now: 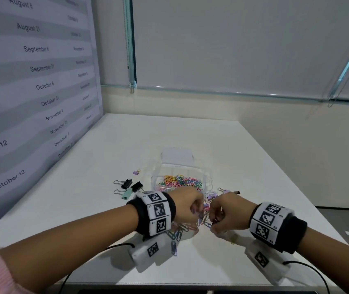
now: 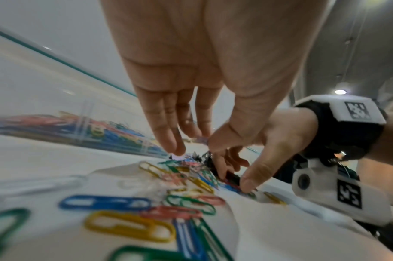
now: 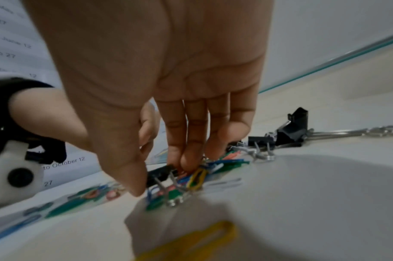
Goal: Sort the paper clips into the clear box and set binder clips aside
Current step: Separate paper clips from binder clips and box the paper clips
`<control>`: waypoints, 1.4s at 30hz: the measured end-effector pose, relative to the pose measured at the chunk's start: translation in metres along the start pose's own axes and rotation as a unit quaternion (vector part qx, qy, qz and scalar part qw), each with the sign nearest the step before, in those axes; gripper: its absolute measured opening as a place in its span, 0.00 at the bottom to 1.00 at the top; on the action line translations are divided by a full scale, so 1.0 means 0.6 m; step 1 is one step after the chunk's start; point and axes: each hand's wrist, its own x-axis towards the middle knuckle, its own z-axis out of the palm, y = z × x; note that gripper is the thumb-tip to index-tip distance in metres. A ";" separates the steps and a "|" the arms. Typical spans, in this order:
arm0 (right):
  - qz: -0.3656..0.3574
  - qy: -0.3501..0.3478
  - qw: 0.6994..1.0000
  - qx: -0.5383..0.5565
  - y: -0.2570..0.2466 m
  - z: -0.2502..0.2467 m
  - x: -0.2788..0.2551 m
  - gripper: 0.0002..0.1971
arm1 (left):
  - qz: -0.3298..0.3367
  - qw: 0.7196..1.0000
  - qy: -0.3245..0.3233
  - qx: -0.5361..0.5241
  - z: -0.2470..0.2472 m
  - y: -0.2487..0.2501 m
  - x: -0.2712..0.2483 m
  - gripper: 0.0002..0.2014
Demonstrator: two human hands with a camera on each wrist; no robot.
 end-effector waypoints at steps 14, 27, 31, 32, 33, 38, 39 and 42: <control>0.105 0.025 0.994 -0.032 0.057 -0.042 -0.004 0.08 | -0.133 0.986 0.006 0.104 -0.055 -0.133 -0.073 0.10; -0.090 0.015 0.996 -0.020 -0.056 -0.023 0.028 0.16 | -0.118 0.981 -0.129 0.079 -0.053 -0.107 -0.106 0.44; -0.080 -0.027 0.995 -0.049 -0.079 -0.003 0.049 0.24 | -0.108 0.976 -0.164 0.095 -0.039 -0.099 -0.118 0.40; -0.083 -0.024 0.995 -0.044 -0.083 0.002 0.053 0.23 | -0.112 0.977 -0.155 0.089 -0.036 -0.097 -0.119 0.39; -0.083 -0.021 0.996 -0.033 -0.086 0.006 0.056 0.21 | -0.118 0.979 -0.146 0.078 -0.034 -0.095 -0.118 0.38; -0.106 -0.020 0.994 0.028 -0.100 0.011 0.061 0.15 | -0.127 0.984 -0.112 0.048 -0.032 -0.087 -0.101 0.31; -0.107 -0.013 0.993 0.040 -0.100 0.009 0.060 0.15 | -0.129 0.985 -0.107 0.044 -0.032 -0.086 -0.097 0.31; -0.091 0.017 0.995 0.040 -0.097 0.001 0.057 0.19 | -0.140 0.985 -0.097 0.022 -0.034 -0.085 -0.097 0.32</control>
